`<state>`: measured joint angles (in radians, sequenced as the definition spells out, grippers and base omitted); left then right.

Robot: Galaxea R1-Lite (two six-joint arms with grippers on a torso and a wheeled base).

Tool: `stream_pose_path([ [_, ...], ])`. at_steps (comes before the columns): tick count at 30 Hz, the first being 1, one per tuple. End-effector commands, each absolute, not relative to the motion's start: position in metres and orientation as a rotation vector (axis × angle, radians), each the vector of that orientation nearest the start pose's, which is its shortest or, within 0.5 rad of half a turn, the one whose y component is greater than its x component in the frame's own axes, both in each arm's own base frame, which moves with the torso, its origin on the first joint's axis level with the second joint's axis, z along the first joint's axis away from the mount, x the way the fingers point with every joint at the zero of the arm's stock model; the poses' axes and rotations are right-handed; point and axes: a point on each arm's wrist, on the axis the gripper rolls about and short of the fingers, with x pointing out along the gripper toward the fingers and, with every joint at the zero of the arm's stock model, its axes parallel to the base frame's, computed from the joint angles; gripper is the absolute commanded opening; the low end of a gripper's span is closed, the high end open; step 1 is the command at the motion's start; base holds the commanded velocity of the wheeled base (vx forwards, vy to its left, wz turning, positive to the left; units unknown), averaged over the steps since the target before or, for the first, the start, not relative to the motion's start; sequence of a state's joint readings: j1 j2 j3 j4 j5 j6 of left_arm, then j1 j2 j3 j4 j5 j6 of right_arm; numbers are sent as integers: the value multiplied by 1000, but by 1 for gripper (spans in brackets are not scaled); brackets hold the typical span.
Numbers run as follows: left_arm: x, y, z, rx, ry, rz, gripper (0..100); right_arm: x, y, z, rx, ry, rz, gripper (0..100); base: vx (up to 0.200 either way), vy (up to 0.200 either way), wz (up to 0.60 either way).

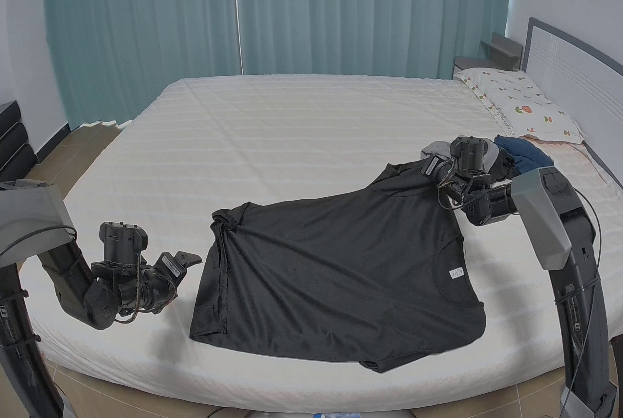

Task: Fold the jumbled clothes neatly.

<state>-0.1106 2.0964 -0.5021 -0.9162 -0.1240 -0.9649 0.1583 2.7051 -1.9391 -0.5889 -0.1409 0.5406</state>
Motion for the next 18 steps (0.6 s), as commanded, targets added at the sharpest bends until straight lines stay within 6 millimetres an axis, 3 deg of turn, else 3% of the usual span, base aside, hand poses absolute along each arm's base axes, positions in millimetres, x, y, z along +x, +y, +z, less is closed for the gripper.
stream_pose_path([
  [1,298,-36,17,-925,737,124,100,551,90,-13,488,222,-59,0,0,0,0],
  [8,298,-37,18,-925,735,123,100,552,78,-24,466,250,-91,0,0,0,0],
  [9,298,-37,18,-925,737,122,100,552,77,-25,464,257,-96,100,0,0,0],
  [16,296,-38,19,-922,741,120,100,552,73,-11,467,261,-130,100,0,0,0],
  [18,294,-38,19,-922,744,120,100,551,66,14,476,215,-158,100,0,0,0],
])
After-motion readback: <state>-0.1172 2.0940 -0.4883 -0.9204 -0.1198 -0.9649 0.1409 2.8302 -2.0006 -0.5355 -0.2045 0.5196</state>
